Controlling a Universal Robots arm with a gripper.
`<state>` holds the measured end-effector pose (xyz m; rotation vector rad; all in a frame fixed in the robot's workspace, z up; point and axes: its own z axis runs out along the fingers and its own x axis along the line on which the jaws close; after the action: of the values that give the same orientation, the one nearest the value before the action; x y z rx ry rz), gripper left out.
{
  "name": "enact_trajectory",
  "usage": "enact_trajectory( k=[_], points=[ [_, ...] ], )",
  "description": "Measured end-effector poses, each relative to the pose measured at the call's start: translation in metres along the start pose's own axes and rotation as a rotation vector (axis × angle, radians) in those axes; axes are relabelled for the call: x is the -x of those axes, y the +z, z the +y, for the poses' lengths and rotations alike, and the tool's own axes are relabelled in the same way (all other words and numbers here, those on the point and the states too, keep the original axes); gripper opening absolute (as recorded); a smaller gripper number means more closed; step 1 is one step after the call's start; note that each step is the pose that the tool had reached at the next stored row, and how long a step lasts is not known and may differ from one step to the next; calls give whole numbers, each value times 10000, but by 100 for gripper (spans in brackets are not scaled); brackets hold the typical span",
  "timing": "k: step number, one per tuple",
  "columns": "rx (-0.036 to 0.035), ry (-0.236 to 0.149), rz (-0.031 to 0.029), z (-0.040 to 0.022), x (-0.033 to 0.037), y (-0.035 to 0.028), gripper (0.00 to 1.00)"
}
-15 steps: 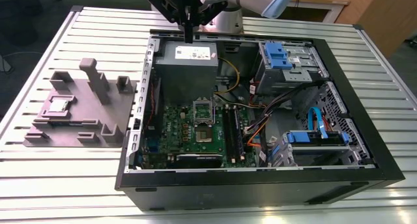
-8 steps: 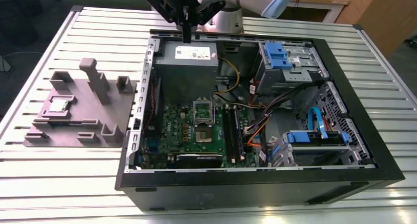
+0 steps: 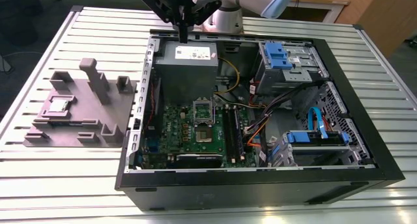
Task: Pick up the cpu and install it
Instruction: 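Reach for the cpu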
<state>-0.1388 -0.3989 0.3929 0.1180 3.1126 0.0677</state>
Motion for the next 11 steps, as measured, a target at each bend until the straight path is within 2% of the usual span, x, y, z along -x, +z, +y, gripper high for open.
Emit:
enact_trajectory(
  k=[11],
  points=[
    [-2, 1, 24, -4, -38, 12, 10]
  ],
)
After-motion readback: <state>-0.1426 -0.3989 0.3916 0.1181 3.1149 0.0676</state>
